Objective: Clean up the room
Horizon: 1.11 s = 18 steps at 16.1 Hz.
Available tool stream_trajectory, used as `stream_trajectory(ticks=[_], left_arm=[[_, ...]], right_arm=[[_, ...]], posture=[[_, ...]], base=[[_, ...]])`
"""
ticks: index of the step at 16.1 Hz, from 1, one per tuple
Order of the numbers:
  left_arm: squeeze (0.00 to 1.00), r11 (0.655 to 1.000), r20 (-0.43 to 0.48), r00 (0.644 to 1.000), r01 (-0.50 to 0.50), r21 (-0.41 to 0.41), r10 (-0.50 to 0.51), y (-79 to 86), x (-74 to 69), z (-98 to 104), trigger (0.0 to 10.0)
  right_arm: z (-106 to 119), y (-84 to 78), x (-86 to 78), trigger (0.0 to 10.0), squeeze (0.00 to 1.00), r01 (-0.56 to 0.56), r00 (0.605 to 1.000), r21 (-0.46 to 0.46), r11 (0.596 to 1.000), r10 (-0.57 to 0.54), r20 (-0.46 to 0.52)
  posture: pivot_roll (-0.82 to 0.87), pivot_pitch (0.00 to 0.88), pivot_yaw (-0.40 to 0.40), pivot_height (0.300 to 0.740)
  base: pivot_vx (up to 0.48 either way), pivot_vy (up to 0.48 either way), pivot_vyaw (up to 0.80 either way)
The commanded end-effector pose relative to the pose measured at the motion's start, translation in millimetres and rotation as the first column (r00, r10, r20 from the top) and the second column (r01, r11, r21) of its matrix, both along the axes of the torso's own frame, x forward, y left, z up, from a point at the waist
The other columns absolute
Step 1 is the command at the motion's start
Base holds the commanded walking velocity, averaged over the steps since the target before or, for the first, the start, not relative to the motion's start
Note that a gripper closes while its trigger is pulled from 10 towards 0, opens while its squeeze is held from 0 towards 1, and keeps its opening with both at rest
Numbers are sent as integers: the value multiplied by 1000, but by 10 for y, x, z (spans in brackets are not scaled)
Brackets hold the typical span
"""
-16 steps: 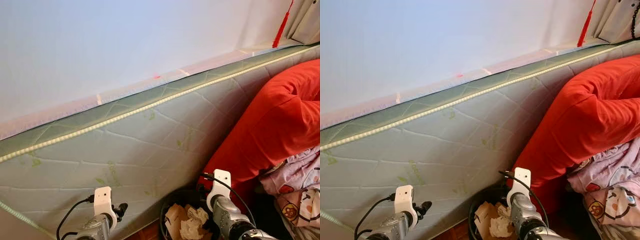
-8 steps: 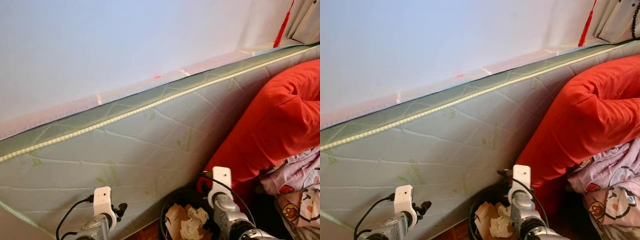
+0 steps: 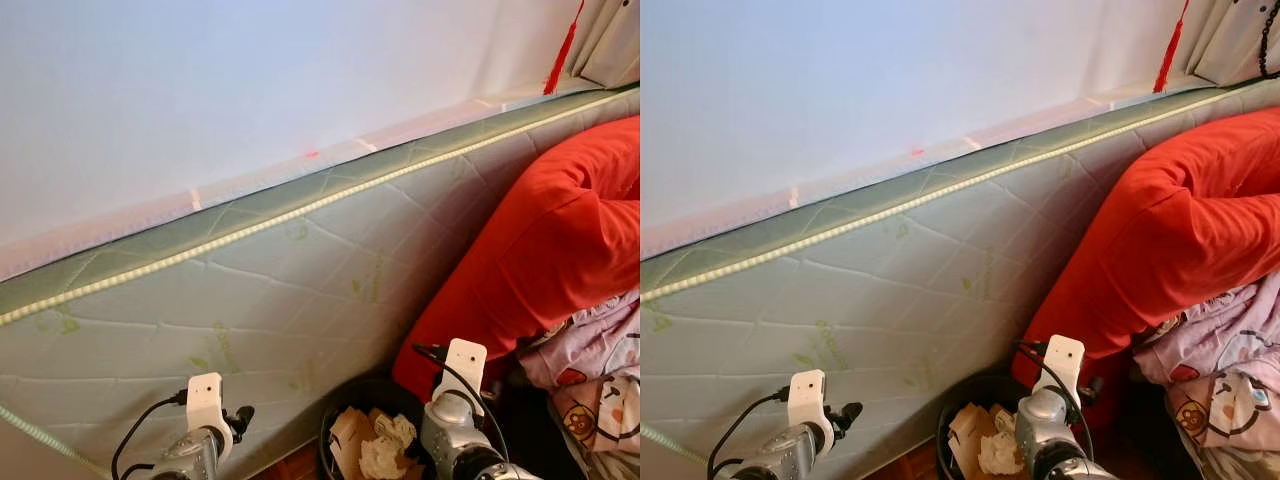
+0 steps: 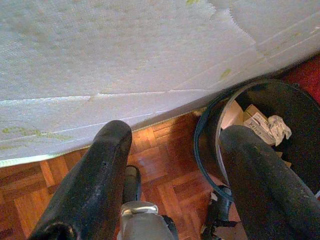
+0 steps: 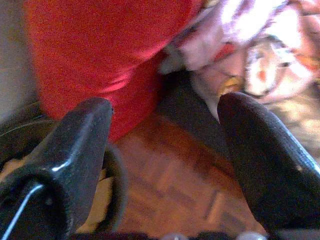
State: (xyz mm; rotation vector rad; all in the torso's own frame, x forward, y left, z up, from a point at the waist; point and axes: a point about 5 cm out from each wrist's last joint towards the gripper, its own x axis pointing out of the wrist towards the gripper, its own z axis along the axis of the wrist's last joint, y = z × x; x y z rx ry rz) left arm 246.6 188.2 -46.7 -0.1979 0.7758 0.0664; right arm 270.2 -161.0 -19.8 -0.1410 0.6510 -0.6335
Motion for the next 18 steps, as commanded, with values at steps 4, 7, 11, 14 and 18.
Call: stream_trajectory(ticks=[4,7,11,14,18], left_arm=[[0,1000,-5,1000,14,21,-14,35,-5,1,10000],[0,1000,-6,1000,15,21,-15,34,-8,-1,10000],[0,1000,-7,1000,15,21,-15,33,-12,-5,10000],[0,1000,-8,1000,16,22,-16,36,-14,-6,10000],[0,1000,-6,1000,12,21,-12,37,-10,-2,10000]], right_arm=[[-32,-1515,-622,10000,0,177,983,-127,976,-181,-19],[2,-1706,-718,10000,0,178,983,-107,978,-181,-16],[-136,-1265,-479,10000,0,-38,999,259,965,30,36],[-272,-823,-442,10000,0,-290,953,486,824,294,70],[-303,-491,-410,10000,0,-474,863,549,689,486,135]], posture=[[20,0,11,740],[19,0,13,740],[18,0,13,740],[21,0,13,740],[25,0,11,740]], base=[[0,0,0],[0,0,0],[0,0,0],[0,0,0],[0,0,0]])
